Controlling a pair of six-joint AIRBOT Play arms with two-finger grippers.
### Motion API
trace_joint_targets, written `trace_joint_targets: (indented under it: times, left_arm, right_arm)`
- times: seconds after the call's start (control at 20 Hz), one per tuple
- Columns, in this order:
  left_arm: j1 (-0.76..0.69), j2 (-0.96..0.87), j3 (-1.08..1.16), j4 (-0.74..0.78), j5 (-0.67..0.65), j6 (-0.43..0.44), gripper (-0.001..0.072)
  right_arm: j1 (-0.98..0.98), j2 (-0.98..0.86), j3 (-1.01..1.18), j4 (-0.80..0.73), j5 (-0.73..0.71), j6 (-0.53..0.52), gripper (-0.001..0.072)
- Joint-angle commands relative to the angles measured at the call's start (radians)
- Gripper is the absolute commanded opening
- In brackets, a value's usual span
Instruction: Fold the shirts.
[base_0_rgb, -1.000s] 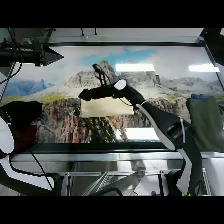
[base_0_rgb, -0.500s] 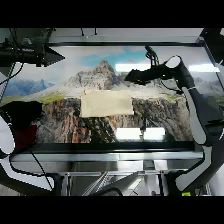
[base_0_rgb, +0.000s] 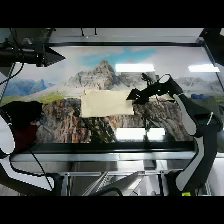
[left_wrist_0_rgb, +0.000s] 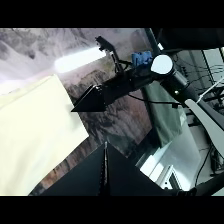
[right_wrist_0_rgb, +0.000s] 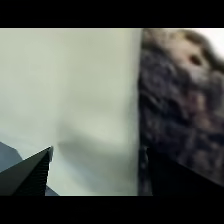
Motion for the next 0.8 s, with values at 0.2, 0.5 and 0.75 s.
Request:
trace_joint_targets:
  times: [0.2, 0.5, 0.75]
  left_arm:
    - [-0.001, 0.000, 0.000, 0.002, -0.003, 0.000, 0.0015]
    - [-0.001, 0.000, 0.000, 0.002, -0.013, -0.001, 0.0015]
    - [-0.001, 0.000, 0.000, 0.002, -0.021, -0.001, 0.0015]
  right_arm:
    - [0.026, -0.011, 0.008, 0.368, -0.016, -0.195, 0.0108]
    - [-0.108, 0.182, 0.135, 0.401, -0.127, -0.222, 0.0023]
    - [-0.412, 0.400, 0.142, 0.197, -0.222, 0.065, 0.0023]
